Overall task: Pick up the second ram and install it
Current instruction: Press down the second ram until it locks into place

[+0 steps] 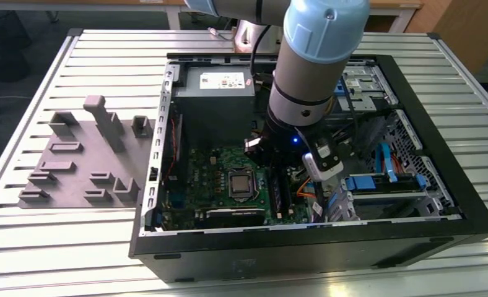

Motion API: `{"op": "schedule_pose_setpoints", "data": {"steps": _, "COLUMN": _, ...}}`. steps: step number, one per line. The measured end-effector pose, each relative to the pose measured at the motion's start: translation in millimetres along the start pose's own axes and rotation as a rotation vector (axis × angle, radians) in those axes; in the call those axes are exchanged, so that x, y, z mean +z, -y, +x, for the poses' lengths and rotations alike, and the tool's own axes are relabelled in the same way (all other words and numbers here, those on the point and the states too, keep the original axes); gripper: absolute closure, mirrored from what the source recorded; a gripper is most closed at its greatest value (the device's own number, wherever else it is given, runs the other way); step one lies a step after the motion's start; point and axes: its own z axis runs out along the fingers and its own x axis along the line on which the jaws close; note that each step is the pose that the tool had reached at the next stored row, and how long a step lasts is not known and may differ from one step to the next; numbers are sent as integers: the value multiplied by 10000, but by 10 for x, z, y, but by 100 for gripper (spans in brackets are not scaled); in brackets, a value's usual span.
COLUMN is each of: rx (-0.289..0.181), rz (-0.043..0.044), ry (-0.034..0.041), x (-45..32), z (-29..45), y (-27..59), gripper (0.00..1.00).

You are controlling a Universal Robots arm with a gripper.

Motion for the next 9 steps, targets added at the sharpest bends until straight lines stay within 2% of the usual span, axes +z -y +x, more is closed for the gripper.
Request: {"op": "schedule_pose_setpoints", "data": {"steps": 9, "rx": -45, "rz": 3, "ry": -2, "x": 1, "z": -6, "y": 0, "gripper": 86}}
